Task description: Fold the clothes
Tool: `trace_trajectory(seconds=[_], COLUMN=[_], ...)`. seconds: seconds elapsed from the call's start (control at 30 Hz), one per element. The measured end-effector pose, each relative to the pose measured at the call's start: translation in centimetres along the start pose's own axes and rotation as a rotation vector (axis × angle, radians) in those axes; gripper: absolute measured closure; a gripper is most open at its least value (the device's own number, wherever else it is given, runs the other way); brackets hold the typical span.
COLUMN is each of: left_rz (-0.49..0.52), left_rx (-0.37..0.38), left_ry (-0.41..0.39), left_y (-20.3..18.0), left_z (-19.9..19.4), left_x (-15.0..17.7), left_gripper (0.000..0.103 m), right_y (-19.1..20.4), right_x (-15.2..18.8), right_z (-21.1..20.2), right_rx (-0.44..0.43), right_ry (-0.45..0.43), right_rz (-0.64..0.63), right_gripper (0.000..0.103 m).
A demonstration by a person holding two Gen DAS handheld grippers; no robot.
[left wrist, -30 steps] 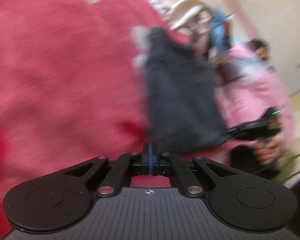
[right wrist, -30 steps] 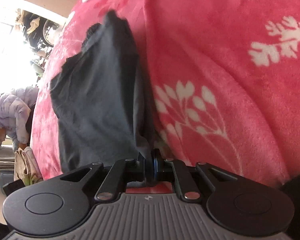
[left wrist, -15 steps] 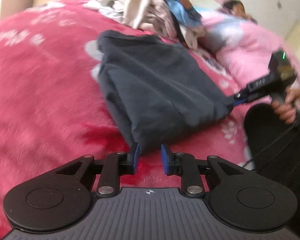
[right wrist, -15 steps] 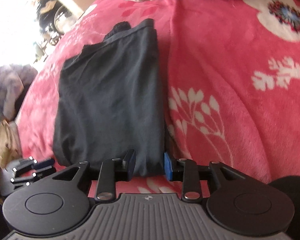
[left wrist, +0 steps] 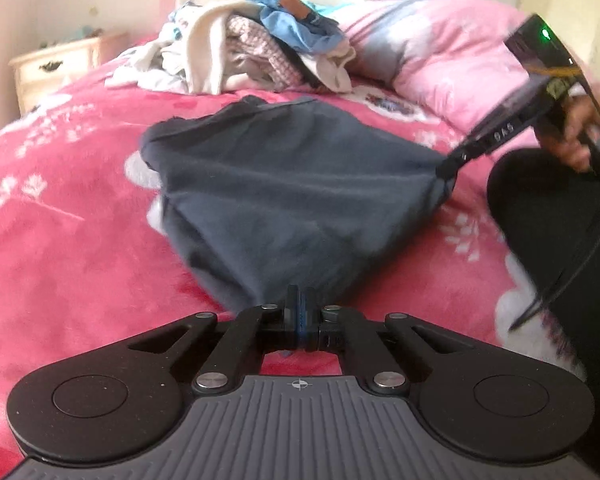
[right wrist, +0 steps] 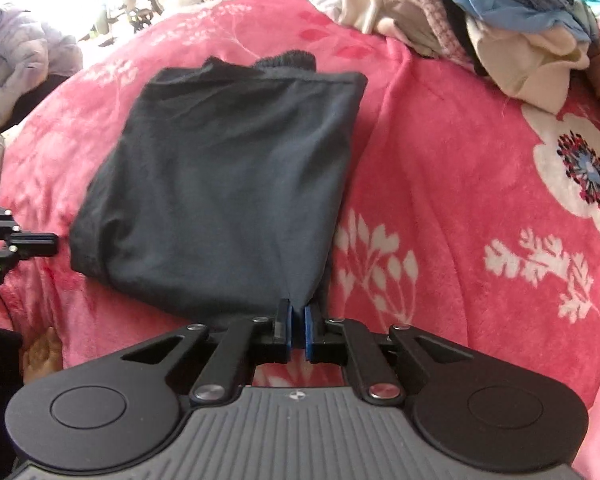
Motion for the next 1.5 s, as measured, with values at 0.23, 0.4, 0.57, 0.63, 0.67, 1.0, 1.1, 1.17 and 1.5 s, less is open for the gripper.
trace_trajectory(seconds=[0.23, 0.4, 0.57, 0.63, 0.67, 1.0, 1.1, 1.17, 1.5], left_rz=[-0.087, -0.120, -0.172, -0.196, -0.209, -0.081, 0.022, 0.067, 0.243], left_rx=[0.053, 0.030, 0.025, 0.019, 0.016, -0.027, -0.013, 0.000, 0.056], left_ry=[0.056, 0.036, 0.022, 0.020, 0.022, 0.016, 0.026, 0.035, 0.072], left_y=[0.5, 0.0, 0.0, 0.1, 0.2, -0.9, -1.2, -1.3, -1.8], left_z=[-0.3, 0.9, 2.2, 2.6, 2.8, 1.0, -0.3, -0.6, -0.1], left_x=[0.8, 0.4, 0.1, 0.1, 0.1, -1.9, -2.4, -2.6, -1.7], left_gripper=[0.102, 0.073, 0.077, 0.084, 0.092, 0.103, 0.103, 0.103, 0.103], right_y=[-0.5, -0.9, -1.6, -1.7, -1.8, -2.5, -2.1, -2.1, -2.3], right_x=[-0.1, 0.3, 0.6, 0.6, 0.6, 0.7, 0.7, 0.7, 0.5], right_z=[0.0, 0.7, 1.2, 1.2, 1.3, 1.0, 1.0, 1.0, 0.7], right_rx=[-0.035, -0.048, -0.058, -0.064, -0.067, -0.100, -0.107, -0.108, -0.115], right_ry=[0.006, 0.017, 0.016, 0.010, 0.006, -0.024, -0.026, -0.030, -0.033], right_rz=[0.069, 0.128, 0.198, 0.216, 0.222, 0.269, 0.247, 0.243, 0.266], right_gripper=[0.096, 0.095, 0.095, 0.095, 0.095, 0.096, 0.096, 0.096, 0.096])
Point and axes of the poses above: each gripper's, at about its wrist camera, not at the fingertips, and z roughly the way its jaws point, y to its left, x to its underside, the point moved 5 cm from there along z, roughly the way its jaws point, and after that the axes turned 10 degrees about z, right-handed, at the moved point
